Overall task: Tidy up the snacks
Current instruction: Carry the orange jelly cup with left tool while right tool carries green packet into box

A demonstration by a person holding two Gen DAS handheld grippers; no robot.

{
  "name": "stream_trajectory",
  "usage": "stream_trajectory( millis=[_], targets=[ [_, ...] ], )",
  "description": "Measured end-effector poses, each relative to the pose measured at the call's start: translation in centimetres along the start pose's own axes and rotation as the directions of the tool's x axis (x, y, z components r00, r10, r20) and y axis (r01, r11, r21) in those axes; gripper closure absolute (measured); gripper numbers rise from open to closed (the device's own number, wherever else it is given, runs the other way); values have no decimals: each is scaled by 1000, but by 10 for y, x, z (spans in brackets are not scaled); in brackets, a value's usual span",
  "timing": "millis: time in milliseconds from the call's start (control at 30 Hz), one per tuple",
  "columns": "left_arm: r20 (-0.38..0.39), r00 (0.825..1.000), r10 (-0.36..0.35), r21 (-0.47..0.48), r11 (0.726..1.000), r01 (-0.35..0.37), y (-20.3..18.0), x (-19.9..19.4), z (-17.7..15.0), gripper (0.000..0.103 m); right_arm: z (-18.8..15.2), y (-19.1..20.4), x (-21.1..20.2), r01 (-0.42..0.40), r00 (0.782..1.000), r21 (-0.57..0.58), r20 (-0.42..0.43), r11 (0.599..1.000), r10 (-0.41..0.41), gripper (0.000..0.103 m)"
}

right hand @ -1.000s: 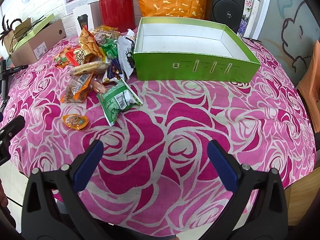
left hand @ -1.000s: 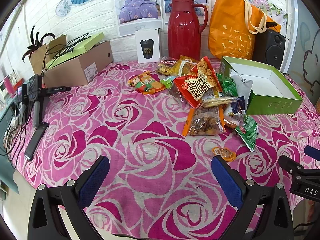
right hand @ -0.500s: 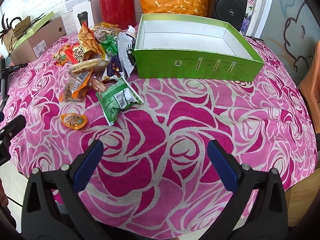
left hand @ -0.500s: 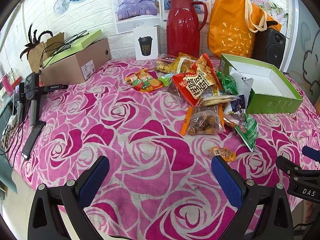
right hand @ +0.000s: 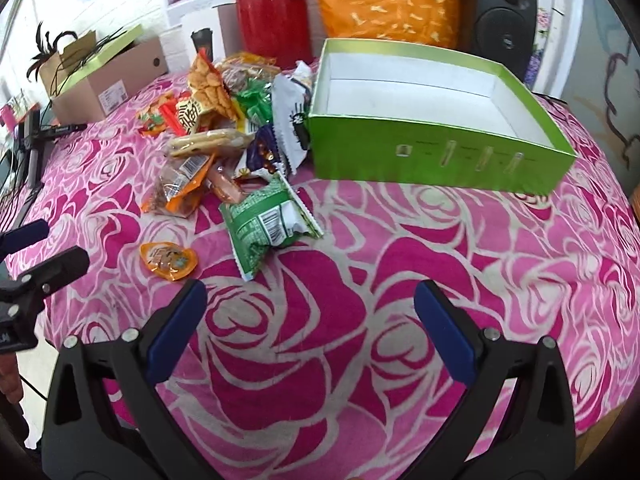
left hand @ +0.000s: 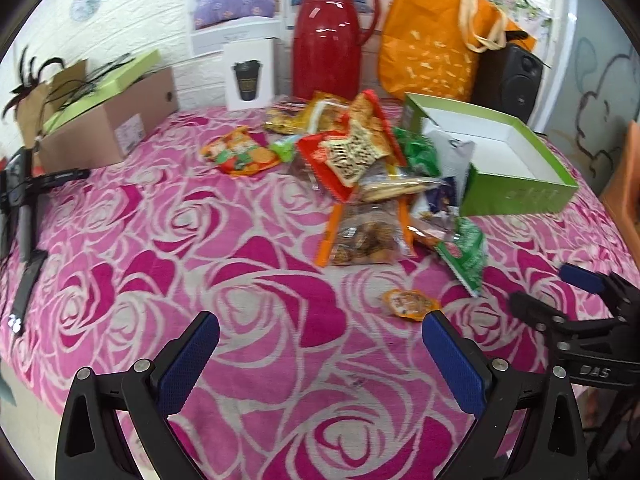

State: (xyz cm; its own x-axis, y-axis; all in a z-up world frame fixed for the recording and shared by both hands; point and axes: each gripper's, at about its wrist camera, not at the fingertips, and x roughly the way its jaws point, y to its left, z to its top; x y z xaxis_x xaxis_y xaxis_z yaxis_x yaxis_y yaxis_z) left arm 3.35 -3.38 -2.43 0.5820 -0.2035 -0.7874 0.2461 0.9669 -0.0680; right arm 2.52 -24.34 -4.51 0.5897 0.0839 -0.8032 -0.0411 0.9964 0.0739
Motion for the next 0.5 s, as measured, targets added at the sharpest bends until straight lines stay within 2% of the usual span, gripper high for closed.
stream_trajectory(
  millis=[133,200,300,500],
  targets=[
    [-39,996,-79,38,996,80,-12,13,6,17,12,-5,8,-78,996,13,31,997,78,0],
    [-66,989,-136,39,990,139,-16,21,9,31,18,-4,14,-83,996,-9,34,997,83,0],
    [-99,978,-183,38,982,188,-22,32,12,33,26,-2,23,-116,993,-22,13,993,116,0],
    [-146,970,-194,63,977,204,-32,52,12,34,32,6,37,-137,991,-47,-10,989,137,0]
  ],
)
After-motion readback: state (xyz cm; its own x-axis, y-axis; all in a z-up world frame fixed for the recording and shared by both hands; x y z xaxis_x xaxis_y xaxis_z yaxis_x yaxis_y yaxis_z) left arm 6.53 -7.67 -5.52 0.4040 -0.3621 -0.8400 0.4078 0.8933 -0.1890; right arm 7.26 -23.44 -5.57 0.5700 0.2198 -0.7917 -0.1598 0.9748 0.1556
